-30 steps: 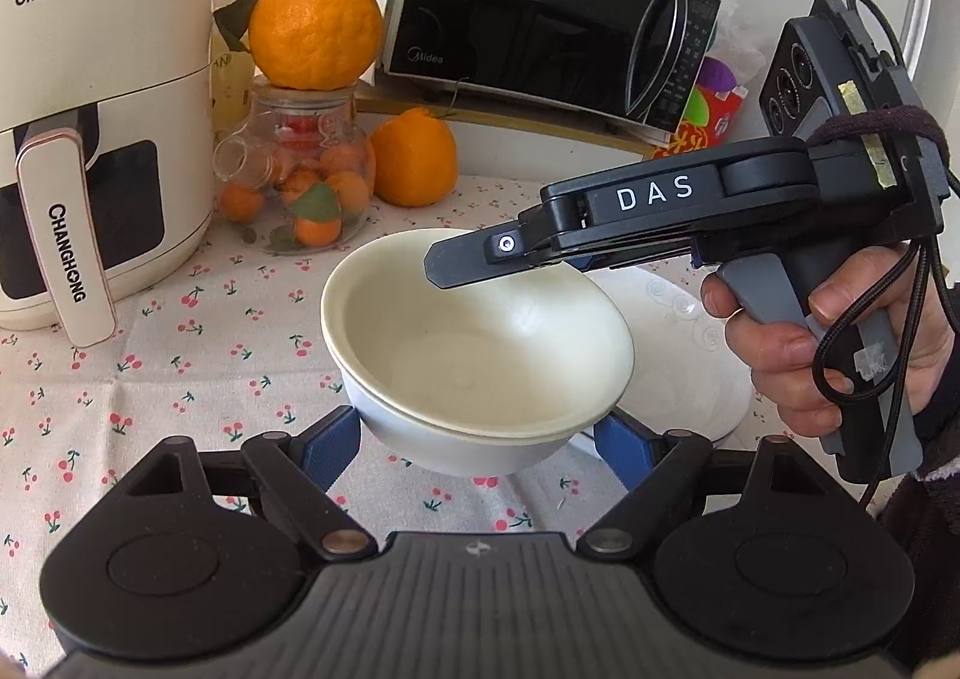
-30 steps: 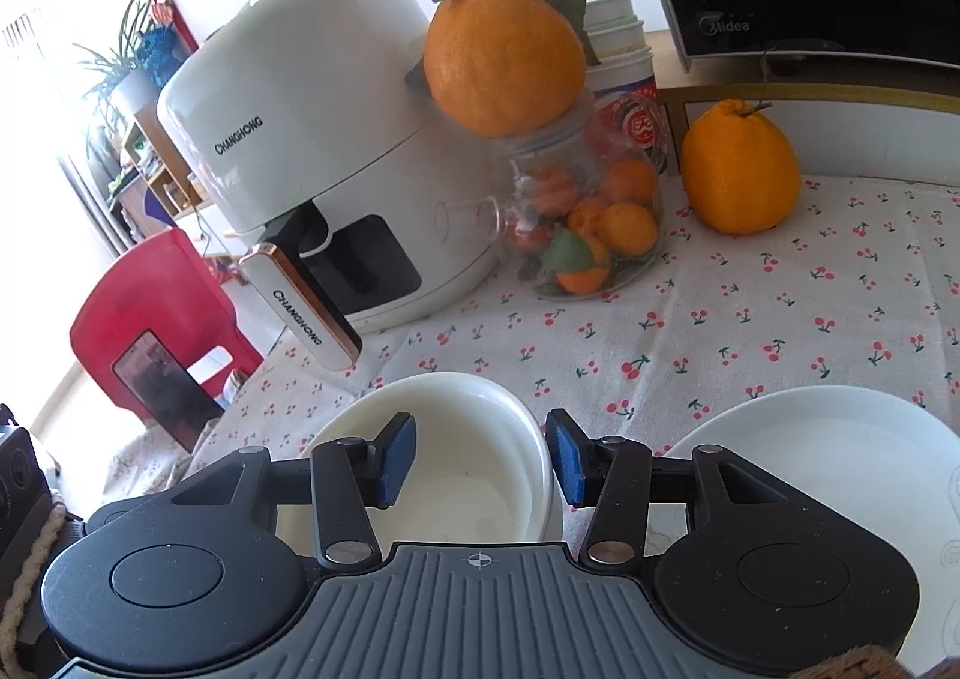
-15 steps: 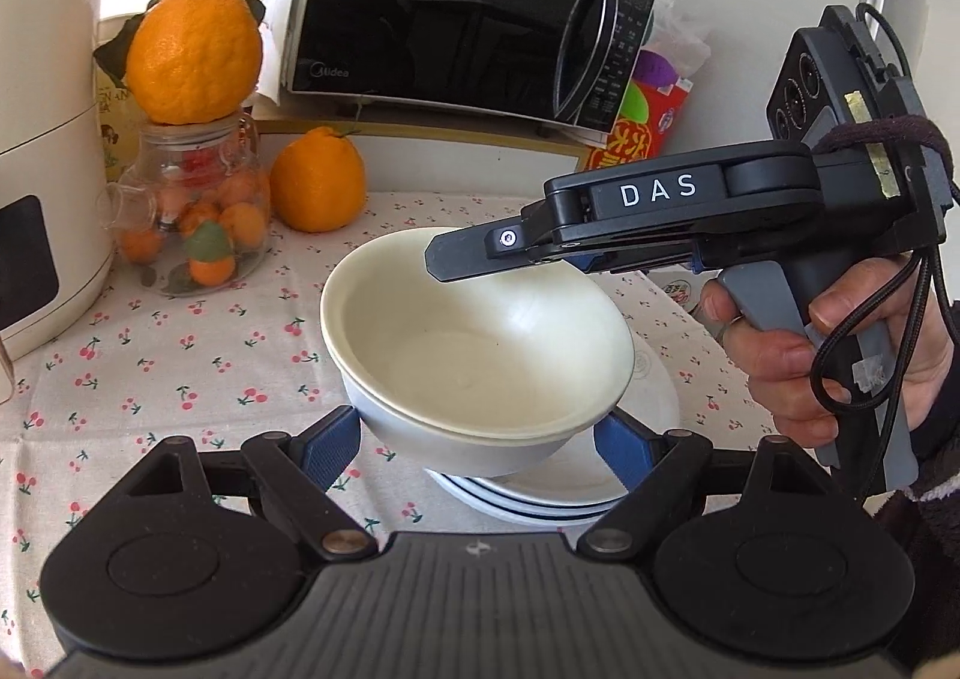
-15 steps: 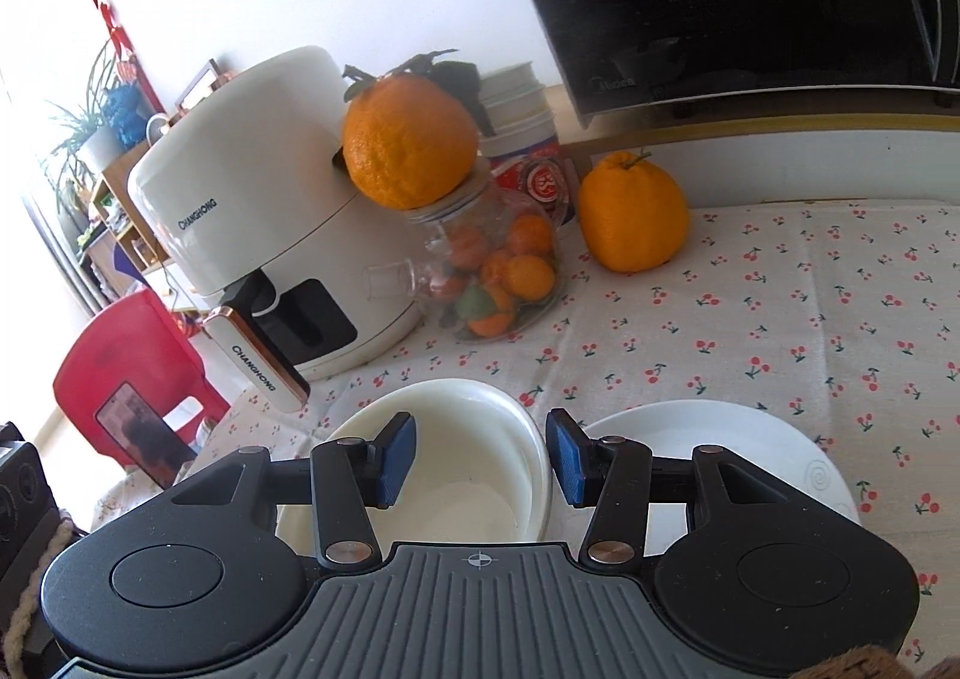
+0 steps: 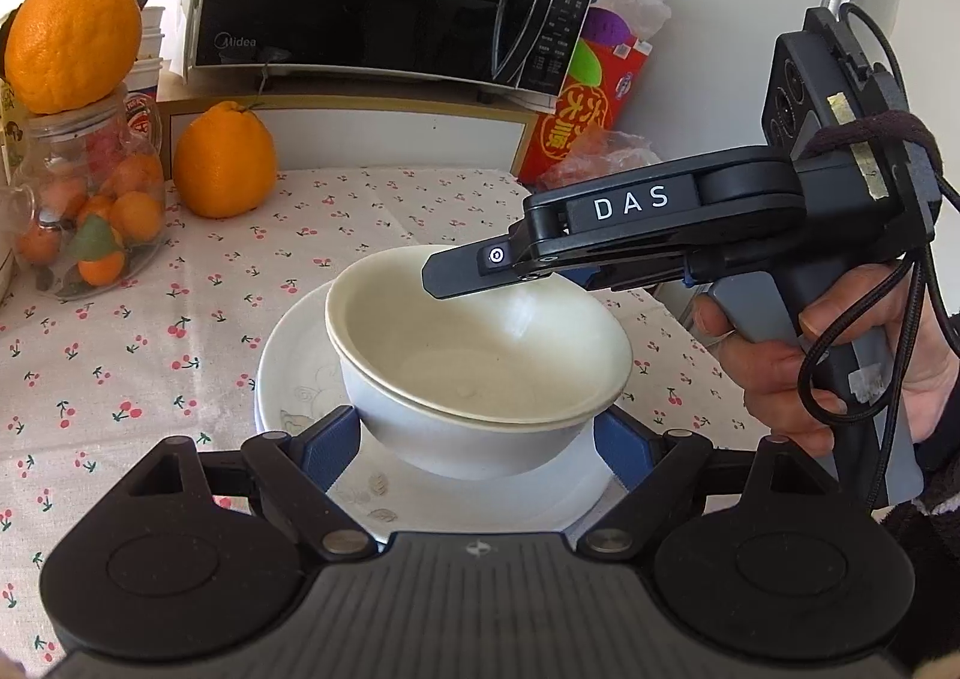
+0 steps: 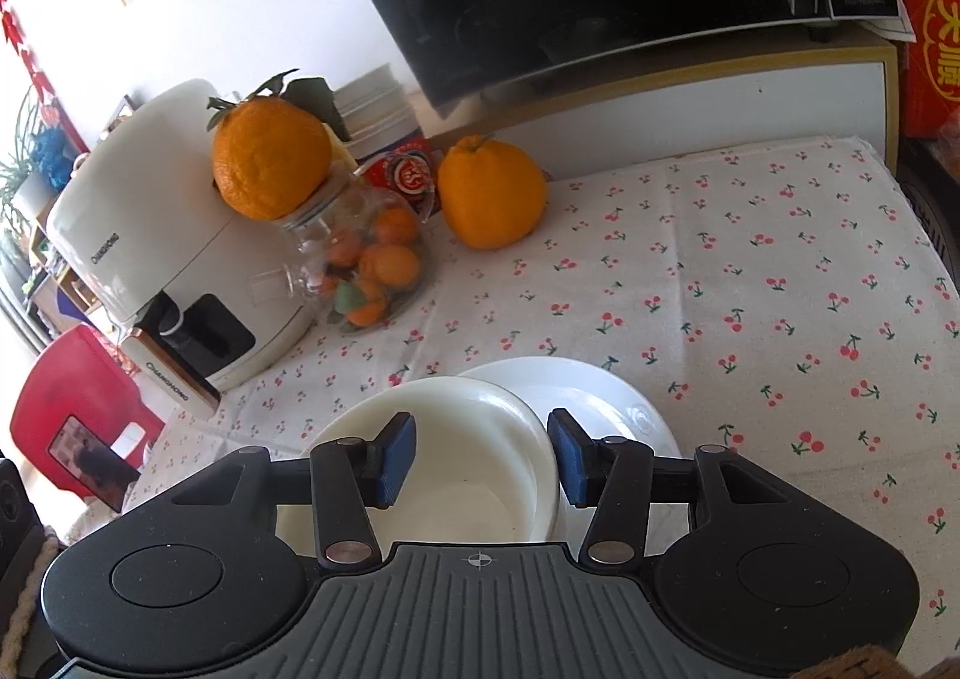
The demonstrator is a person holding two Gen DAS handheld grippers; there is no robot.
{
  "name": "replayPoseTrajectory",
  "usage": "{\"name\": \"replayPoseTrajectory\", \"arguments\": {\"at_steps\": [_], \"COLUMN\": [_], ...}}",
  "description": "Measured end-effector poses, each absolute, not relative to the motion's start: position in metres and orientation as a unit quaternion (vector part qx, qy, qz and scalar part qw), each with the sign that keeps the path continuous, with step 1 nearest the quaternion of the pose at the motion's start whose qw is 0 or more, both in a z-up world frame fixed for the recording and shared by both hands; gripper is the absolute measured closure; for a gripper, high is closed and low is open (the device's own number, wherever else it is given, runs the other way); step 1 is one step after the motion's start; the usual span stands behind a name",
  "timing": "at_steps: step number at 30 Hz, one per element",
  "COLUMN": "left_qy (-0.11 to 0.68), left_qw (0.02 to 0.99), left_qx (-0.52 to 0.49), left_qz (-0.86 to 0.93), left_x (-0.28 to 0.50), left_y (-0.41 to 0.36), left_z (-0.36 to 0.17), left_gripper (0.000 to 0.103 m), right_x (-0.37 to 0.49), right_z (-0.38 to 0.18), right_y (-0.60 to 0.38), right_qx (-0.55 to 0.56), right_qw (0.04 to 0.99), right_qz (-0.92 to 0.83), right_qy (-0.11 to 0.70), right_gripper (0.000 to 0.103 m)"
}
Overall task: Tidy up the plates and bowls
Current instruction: 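Lift the nested bowls with both grippers and carry them over the plate stack, then lower the nested bowls onto the plate stack and open both grippers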
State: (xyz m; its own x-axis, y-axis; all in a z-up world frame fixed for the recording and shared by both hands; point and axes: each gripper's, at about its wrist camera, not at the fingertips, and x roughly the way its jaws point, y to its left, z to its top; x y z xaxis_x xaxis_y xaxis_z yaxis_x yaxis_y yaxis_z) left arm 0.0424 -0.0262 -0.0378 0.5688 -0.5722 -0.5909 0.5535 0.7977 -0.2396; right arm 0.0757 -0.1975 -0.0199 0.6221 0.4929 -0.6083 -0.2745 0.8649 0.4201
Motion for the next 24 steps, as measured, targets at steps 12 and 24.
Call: {"name": "replayPoseTrajectory", "arguments": {"at_steps": [12, 24], "left_qy": [0.338, 0.343], "left_qw": [0.885, 0.884], "left_qx": [0.005, 0.022], "left_qz": [-0.318, -0.315], "left_x": [0.0475, 0.0518], "left_y": [-0.034, -0.0356], "left_z": [-0.0426, -0.0465], "left_gripper": [0.018, 0.018], "right_x": [0.0798, 0.0816], "right_z": [-0.0302, -0.0282], "right_y": [-0.2064, -0.2031], "right_qx": [0.164, 0.171], "right_qw": [0.889, 0.891], "right_qz": [0.196, 0.196], "right_qy": [0.38, 0.372], "right_gripper": [0.055, 0.054]}}
